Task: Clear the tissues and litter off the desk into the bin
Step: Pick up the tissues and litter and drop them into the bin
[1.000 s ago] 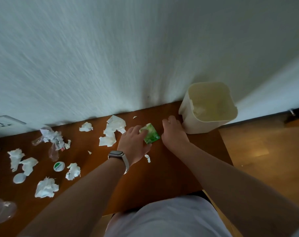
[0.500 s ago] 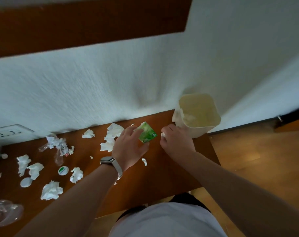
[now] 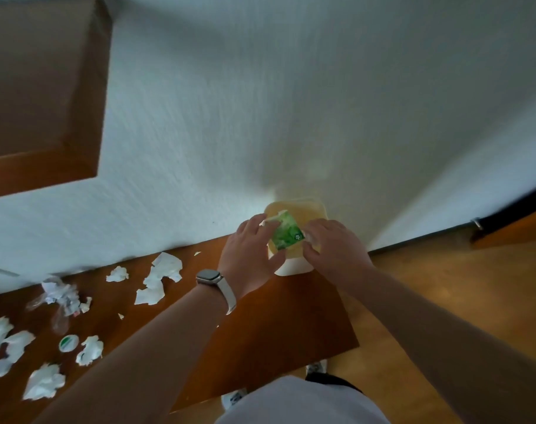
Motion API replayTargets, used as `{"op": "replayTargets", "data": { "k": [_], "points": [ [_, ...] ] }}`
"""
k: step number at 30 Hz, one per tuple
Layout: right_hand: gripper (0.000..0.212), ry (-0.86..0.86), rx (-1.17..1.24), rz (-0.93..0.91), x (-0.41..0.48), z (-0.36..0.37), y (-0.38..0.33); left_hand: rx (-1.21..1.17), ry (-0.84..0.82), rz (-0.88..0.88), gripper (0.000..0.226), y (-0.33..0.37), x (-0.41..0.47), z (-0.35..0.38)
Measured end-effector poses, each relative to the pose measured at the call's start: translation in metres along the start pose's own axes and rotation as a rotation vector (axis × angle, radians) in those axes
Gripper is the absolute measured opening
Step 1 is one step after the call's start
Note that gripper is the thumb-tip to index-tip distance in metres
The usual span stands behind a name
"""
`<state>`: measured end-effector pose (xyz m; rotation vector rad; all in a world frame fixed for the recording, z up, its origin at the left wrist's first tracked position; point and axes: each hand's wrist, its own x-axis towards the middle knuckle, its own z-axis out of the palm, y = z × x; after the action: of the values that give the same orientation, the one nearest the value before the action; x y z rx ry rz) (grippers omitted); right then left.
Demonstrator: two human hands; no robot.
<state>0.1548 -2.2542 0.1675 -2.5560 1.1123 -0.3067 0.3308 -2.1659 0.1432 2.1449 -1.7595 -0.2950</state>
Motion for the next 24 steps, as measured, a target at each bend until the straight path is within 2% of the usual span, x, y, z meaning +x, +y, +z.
{"op": "replayTargets", "data": {
  "k": [4,8,13,18,24],
  "points": [
    [0.034,-0.057,-0.001,-0.060,0.004,0.004,0.021,0.060,-0.053,-0.027,0.064,0.007,0.003,0.010],
    [0.038,-0.085,-0.025,-0.155,0.007,0.007,0.030,0.107,-0.007,-0.043,0.061,0.004,-0.008,0.007],
    [0.036,-0.064,-0.031,-0.399,0.009,0.012,0.012,0.204,0.048,-0.097,0.054,-0.003,-0.038,-0.003],
    [0.036,-0.093,0.023,-0.637,0.005,0.028,-0.022,0.258,0.055,-0.227,0.051,-0.015,-0.082,-0.013],
    [0.037,-0.247,0.022,-0.817,-0.003,0.061,-0.061,0.292,0.045,-0.439,0.051,-0.040,-0.146,-0.013]
  ]
}}
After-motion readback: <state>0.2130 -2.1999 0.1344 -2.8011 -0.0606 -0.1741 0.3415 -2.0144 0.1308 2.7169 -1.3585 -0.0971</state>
